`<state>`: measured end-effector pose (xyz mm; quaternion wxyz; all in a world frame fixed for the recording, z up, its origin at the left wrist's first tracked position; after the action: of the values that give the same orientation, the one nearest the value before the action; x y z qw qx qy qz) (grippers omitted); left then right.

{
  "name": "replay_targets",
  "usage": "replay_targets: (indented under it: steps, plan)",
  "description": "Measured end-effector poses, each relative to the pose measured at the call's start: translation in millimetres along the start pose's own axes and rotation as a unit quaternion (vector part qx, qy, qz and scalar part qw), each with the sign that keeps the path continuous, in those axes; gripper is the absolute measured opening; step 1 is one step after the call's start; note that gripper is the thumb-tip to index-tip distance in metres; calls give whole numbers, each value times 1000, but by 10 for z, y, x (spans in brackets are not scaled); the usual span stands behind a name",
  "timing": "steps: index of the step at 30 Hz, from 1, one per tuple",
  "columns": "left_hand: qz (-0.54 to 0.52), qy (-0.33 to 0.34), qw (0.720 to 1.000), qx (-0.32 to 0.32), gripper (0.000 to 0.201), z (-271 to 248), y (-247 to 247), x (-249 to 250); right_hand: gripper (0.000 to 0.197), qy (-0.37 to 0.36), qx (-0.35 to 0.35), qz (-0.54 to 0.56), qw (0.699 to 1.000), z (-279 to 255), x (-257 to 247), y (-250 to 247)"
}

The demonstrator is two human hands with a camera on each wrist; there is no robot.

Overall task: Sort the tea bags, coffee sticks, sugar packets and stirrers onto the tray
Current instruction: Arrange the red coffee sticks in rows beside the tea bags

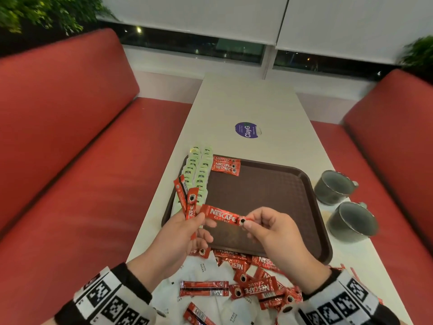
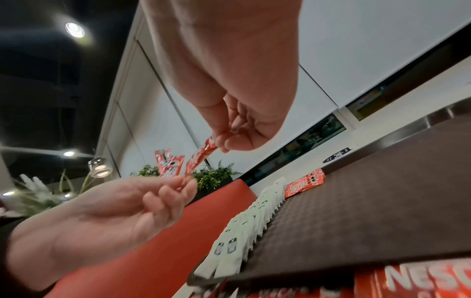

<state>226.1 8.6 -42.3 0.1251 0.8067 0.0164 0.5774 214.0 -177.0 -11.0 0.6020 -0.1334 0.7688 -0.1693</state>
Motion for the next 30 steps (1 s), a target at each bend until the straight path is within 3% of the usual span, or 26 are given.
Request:
replay_targets:
  steps: [3, 7, 15, 19, 30]
  plan:
    - [12, -16, 1000, 18, 12, 79, -139, -40, 11, 21, 40, 1, 999, 347, 19, -162]
    - [-16, -58, 998, 7, 7, 117, -259, -156, 14, 31, 88, -76, 993, 1023, 84, -334]
    - [-62, -125, 990, 3, 25, 78, -324, -254, 11, 118, 53, -131, 983, 2070, 436, -50]
    - [-84, -130, 988, 22, 17, 91, -401, -259, 20, 133, 47, -142, 980, 2339, 521, 49]
    - [-98, -130, 985, 63, 16, 135, -521, -305, 20, 125, 46, -203, 970, 2548, 521, 134]
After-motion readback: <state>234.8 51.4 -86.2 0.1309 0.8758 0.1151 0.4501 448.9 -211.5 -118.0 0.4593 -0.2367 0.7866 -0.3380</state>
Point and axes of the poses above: each hand's wrist, its own z-axis towards the middle knuckle, its own y-axis out of the palm, x = y × z, the point moved 8 cm from there along z, towards the middle knuckle, and after that the axes turned 5 degrees about y, right-handed, at the moved point
